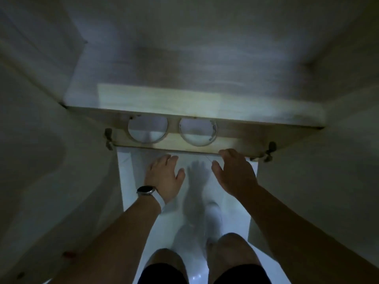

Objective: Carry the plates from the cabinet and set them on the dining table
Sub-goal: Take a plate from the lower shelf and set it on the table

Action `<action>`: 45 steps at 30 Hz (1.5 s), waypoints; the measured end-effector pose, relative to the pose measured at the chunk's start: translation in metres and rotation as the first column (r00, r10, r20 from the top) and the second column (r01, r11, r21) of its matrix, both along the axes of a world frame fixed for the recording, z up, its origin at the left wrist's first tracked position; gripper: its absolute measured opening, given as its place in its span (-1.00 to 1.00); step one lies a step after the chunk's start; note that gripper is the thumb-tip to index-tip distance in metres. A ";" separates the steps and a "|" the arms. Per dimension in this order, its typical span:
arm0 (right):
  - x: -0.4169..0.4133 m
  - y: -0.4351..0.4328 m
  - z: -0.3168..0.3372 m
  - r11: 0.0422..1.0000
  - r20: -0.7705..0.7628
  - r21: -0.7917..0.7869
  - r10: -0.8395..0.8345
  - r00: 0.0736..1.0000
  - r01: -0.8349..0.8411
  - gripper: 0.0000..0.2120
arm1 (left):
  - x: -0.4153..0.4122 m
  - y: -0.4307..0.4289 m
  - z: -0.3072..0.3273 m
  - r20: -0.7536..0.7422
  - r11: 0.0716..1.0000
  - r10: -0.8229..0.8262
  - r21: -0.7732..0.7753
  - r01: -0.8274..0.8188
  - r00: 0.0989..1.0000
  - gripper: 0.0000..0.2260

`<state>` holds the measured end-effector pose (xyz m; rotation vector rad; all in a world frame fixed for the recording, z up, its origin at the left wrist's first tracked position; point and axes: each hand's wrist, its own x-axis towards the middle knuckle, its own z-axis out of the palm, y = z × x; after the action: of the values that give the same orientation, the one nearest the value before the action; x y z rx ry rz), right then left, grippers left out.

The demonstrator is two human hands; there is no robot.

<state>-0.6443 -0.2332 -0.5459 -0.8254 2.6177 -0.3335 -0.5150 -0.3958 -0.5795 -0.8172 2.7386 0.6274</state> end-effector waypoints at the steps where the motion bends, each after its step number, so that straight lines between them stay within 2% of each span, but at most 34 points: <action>1: -0.008 -0.006 -0.028 1.000 0.002 -0.018 -0.008 1.000 0.008 -0.58 | -0.005 -0.005 -0.029 -0.013 1.000 0.015 -0.005 -0.015 1.000 -0.56; 7: -0.058 -0.027 -0.157 1.000 -0.032 -0.017 -0.014 0.999 0.014 -0.56 | -0.051 -0.036 -0.159 -0.112 0.999 -0.016 -0.038 0.011 0.994 -0.53; 13: -0.108 -0.037 -0.248 0.997 -0.085 -0.006 -0.075 0.994 0.075 -0.66 | -0.101 -0.071 -0.246 -0.176 0.984 -0.083 -0.169 0.053 0.981 -0.55; 14: -0.114 -0.039 -0.259 0.995 -0.073 -0.027 -0.098 0.993 0.096 -0.71 | -0.109 -0.076 -0.257 -0.180 0.988 -0.073 -0.148 0.047 0.981 -0.53; 15: -0.120 -0.043 -0.272 0.981 0.029 -0.079 -0.178 0.984 0.180 -0.74 | -0.118 -0.080 -0.269 -0.183 0.995 -0.040 -0.102 0.022 0.982 -0.52; 17: -0.136 -0.049 -0.296 0.953 0.176 -0.176 -0.215 0.961 0.245 -0.71 | -0.136 -0.089 -0.288 -0.201 0.993 0.108 0.059 -0.098 0.974 -0.53; 20: -0.159 -0.059 -0.304 0.907 0.173 -0.184 -0.350 0.921 0.379 -0.67 | -0.158 -0.092 -0.299 -0.257 0.921 0.334 0.294 -0.256 0.907 -0.62; 25: -0.187 -0.070 -0.320 0.868 0.298 -0.182 -0.398 0.868 0.461 -0.57 | -0.185 -0.097 -0.299 -0.234 0.843 0.419 0.459 -0.280 0.877 -0.83; 28: -0.196 -0.079 -0.318 0.849 0.375 -0.209 -0.388 0.842 0.485 -0.74 | -0.200 -0.103 -0.296 -0.212 0.840 0.449 0.433 -0.329 0.868 -0.87; 30: -0.197 -0.086 -0.318 0.798 0.498 -0.266 -0.366 0.786 0.540 -0.80 | -0.208 -0.107 -0.300 -0.195 0.852 0.457 0.377 -0.364 0.868 -0.85; 32: -0.198 -0.090 -0.322 0.759 0.575 -0.295 -0.344 0.743 0.580 -0.83 | -0.212 -0.107 -0.303 -0.174 0.825 0.498 0.398 -0.402 0.850 -0.83; 34: -0.198 -0.092 -0.325 0.763 0.564 -0.307 -0.336 0.754 0.569 -0.87 | -0.213 -0.106 -0.305 -0.176 0.856 0.417 0.407 -0.319 0.892 -0.86; 35: -0.199 -0.092 -0.325 0.761 0.562 -0.314 -0.333 0.757 0.567 -0.88 | -0.213 -0.108 -0.308 -0.230 0.860 0.423 0.408 -0.308 0.877 -0.85; 36: -0.198 -0.091 -0.325 0.749 0.578 -0.323 -0.328 0.747 0.578 -0.88 | -0.213 -0.106 -0.303 -0.214 0.795 0.498 0.499 -0.345 0.840 -0.84; 38: -0.196 -0.087 -0.323 0.713 0.627 -0.349 -0.304 0.717 0.607 -0.85 | -0.210 -0.098 -0.301 -0.321 0.767 0.608 0.474 -0.433 0.726 -0.83; 40: -0.193 -0.083 -0.322 0.696 0.666 -0.387 -0.242 0.705 0.604 -0.80 | -0.207 -0.093 -0.305 -0.275 0.691 0.661 0.586 -0.424 0.698 -0.82; 42: -0.190 -0.077 -0.322 0.696 0.695 -0.408 -0.182 0.696 0.590 -0.77 | -0.202 -0.088 -0.304 -0.310 0.669 0.682 0.630 -0.394 0.663 -0.81; 45: -0.184 -0.066 -0.316 0.730 0.724 -0.379 -0.149 0.673 0.569 -0.87 | -0.189 -0.076 -0.302 -0.250 0.570 0.743 0.722 -0.392 0.621 -0.84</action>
<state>-0.8288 -0.2993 -0.8617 -0.1935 1.9571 -1.3449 -0.7037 -0.4721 -0.8820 -1.5824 2.2685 2.0482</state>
